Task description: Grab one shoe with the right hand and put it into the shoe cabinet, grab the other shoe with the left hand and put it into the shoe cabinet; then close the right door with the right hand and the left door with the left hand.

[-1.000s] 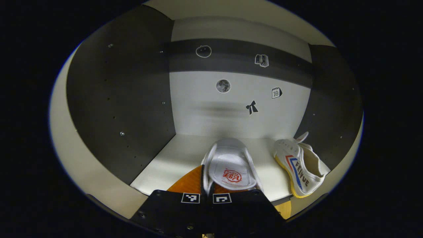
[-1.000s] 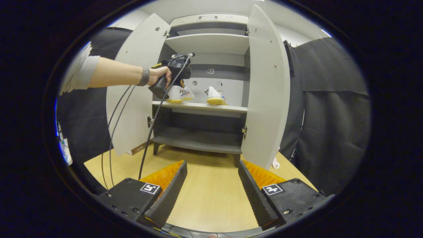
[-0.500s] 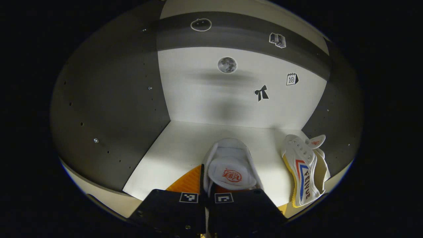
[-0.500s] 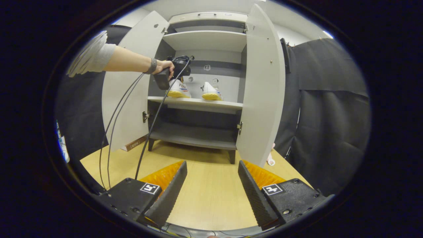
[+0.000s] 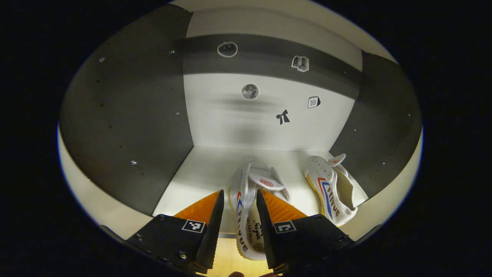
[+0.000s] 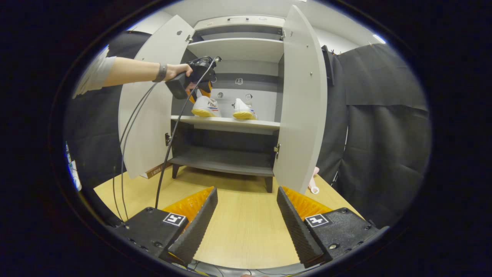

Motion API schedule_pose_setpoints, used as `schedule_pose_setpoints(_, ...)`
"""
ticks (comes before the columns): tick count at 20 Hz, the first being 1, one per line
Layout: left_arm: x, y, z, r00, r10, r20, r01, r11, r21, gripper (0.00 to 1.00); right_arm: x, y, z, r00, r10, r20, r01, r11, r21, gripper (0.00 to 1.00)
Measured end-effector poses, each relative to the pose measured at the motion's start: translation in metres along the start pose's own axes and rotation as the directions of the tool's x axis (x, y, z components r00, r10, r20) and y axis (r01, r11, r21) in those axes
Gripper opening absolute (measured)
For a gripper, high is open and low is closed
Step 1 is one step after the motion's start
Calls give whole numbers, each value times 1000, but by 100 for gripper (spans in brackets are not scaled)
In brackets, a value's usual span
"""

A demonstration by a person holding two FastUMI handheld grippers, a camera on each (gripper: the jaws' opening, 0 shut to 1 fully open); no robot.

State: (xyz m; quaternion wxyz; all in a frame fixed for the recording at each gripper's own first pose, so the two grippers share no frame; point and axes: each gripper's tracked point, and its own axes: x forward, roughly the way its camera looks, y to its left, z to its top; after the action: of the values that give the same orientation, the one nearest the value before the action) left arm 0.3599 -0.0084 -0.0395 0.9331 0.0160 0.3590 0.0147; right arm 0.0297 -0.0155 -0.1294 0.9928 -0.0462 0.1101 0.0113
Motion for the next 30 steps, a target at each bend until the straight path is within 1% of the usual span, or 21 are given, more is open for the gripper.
schedule_pose_setpoints(1,-16,0,2,999,-10,41,9,1000,12,63,-1,0,0,1000,5,1,-5,1000,0,98)
schedule_pose_setpoints(2,-32,-1,1,997,-31,78,29,999,25,50,-2,1,1,1000,8,3,-8,1000,1,98)
schedule_pose_setpoints(3,-48,-4,-2,991,-60,117,54,997,46,50,-4,0,2,1000,14,5,-14,1000,4,98)
schedule_pose_setpoints(5,-83,1,-11,976,-75,204,53,992,110,49,-7,0,4,1000,21,11,-21,1000,11,99)
schedule_pose_setpoints(7,-121,-3,-21,943,-102,315,52,985,163,49,-10,0,7,1000,25,17,-25,1000,11,98)
schedule_pose_setpoints(8,-138,-7,-28,921,-118,370,55,983,177,48,-10,0,9,999,28,23,-29,1000,13,98)
schedule_pose_setpoints(9,-154,-11,-40,909,-127,397,54,981,188,48,-12,0,10,999,32,25,-33,999,15,98)
schedule_pose_setpoints(12,-193,-15,-75,878,-126,462,51,984,171,49,-18,2,18,998,48,41,-49,999,23,98)
schedule_pose_setpoints(15,-229,-16,-110,851,-107,514,62,993,105,49,-25,2,26,997,47,64,-48,999,22,98)
schedule_pose_setpoints(16,-237,-14,-122,845,-96,527,58,994,90,57,-29,3,28,996,50,69,-52,998,23,98)
schedule_pose_setpoints(18,-249,-8,-146,833,-62,550,36,998,58,60,-36,5,30,996,53,78,-55,998,25,98)
schedule_pose_setpoints(19,-253,-10,-159,828,-53,559,37,998,41,59,-39,5,31,995,54,81,-56,998,24,98)
schedule_pose_setpoints(20,-256,-11,-174,833,-47,552,41,999,24,58,-42,6,31,995,55,82,-57,998,23,98)
schedule_pose_setpoints(21,-259,-11,-191,838,-39,544,37,999,15,64,-45,7,30,995,54,81,-56,998,21,98)
schedule_pose_setpoints(22,-261,-9,-207,844,-24,536,23,1000,9,94,-48,8,29,995,55,81,-57,998,23,98)
schedule_pose_setpoints(23,-258,-10,-219,848,-16,529,18,1000,2,85,-51,10,29,995,58,81,-60,998,25,98)
schedule_pose_setpoints(25,-263,-15,-240,841,-26,540,29,1000,3,84,-55,10,28,995,59,81,-62,998,31,98)
schedule_pose_setpoints(26,-267,-15,-252,839,-22,543,26,1000,0,85,-58,10,27,995,57,81,-60,998,34,99)
schedule_pose_setpoints(27,-267,-15,-260,837,-13,547,18,1000,-4,85,-60,9,26,995,56,80,-59,997,39,98)
schedule_pose_setpoints(29,-274,-17,-278,836,2,549,10,1000,-18,87,-63,10,23,996,54,75,-58,997,50,98)
schedule_pose_setpoints(30,-275,-18,-286,844,5,537,8,1000,-22,100,-64,8,21,996,48,71,-52,997,53,98)
